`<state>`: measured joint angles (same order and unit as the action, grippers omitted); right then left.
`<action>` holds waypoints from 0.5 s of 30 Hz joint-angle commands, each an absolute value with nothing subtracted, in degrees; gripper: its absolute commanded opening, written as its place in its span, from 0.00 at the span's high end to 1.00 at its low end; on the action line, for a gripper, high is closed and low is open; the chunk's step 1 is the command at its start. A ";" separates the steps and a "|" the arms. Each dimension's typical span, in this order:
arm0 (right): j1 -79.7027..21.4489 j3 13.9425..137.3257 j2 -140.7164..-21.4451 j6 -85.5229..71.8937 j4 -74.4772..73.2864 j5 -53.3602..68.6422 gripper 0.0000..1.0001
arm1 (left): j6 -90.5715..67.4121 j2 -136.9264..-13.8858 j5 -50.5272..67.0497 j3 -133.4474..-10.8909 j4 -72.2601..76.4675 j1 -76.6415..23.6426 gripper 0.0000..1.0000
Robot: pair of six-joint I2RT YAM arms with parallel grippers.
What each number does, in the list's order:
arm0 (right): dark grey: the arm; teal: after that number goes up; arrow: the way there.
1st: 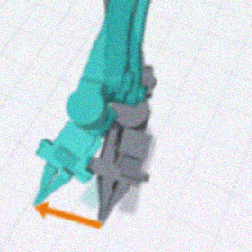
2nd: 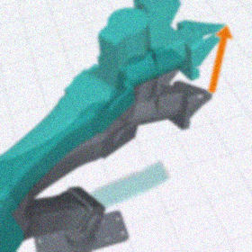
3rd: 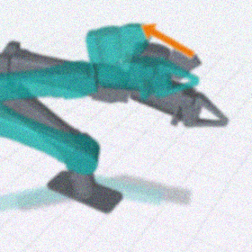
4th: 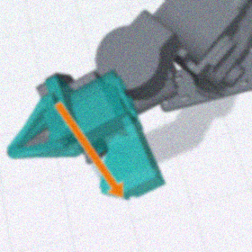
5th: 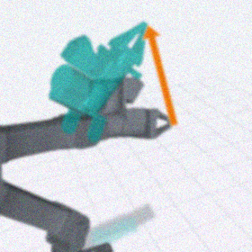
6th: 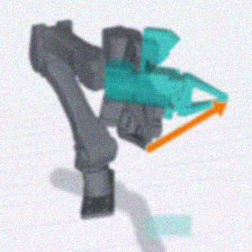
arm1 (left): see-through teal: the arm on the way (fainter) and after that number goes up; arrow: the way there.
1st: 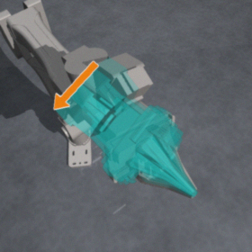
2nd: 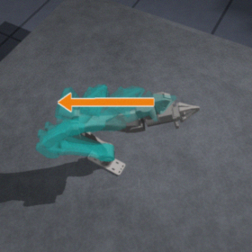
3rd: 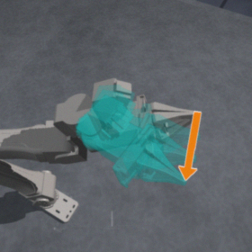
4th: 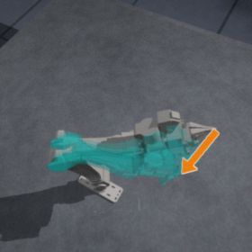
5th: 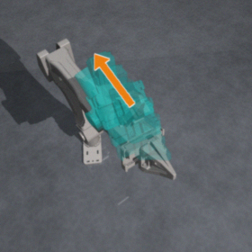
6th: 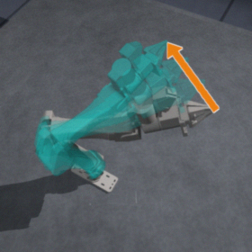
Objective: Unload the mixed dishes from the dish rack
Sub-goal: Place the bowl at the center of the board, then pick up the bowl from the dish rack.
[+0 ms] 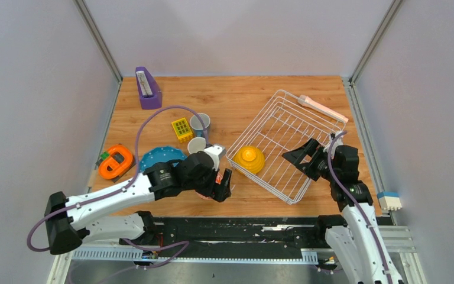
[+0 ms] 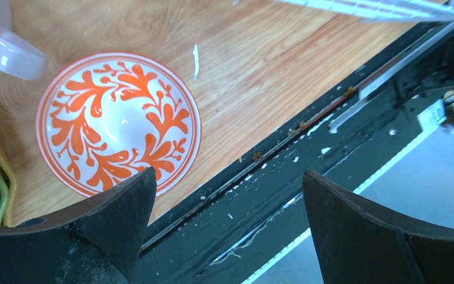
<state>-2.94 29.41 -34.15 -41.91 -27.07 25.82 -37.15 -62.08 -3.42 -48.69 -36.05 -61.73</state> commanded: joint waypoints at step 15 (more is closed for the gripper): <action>-25.51 41.23 -64.50 -46.03 -14.20 10.23 0.00 | -38.35 -53.50 -22.78 -49.08 -36.23 -61.84 0.00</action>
<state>-23.38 38.26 -60.93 -44.47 -19.62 14.52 -37.26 -56.36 -17.78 -48.71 -36.60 -61.73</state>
